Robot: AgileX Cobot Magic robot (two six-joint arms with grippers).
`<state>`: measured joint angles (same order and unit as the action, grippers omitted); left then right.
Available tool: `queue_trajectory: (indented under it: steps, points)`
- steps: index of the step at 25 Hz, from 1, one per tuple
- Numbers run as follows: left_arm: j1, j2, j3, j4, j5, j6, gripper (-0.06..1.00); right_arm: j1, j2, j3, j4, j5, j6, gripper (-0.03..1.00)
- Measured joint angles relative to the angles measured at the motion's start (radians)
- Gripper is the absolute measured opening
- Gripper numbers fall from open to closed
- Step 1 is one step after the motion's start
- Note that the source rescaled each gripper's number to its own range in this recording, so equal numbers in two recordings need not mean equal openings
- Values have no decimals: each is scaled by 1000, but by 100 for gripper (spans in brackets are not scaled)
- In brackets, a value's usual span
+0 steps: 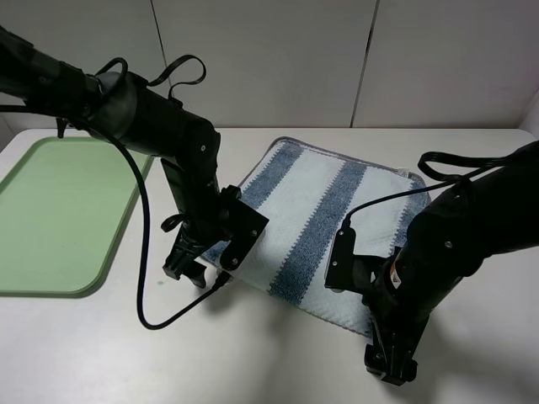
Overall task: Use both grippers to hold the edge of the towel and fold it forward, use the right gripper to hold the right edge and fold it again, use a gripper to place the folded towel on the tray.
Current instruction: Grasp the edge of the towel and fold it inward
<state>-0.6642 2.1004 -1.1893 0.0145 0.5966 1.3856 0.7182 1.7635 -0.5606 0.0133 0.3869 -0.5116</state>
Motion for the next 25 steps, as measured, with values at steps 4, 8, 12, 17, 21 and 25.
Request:
queue_trajectory:
  steps: [4,8,12,17,21,25]
  points:
    - [0,7,-5,0,-4,0,80,0,1,0,2,-2,-1,100]
    - [0,7,-7,0,-6,0,74,0,1,0,4,-5,1,100]
    - [0,8,-8,0,-9,0,61,0,1,0,4,-7,2,98]
    - [0,11,-9,0,-10,0,47,0,3,-2,0,-29,4,76]
    - [0,11,-9,0,-15,-5,36,0,4,-2,5,-54,3,52]
    - [0,13,-12,0,-28,-6,21,0,7,-5,7,-73,3,27]
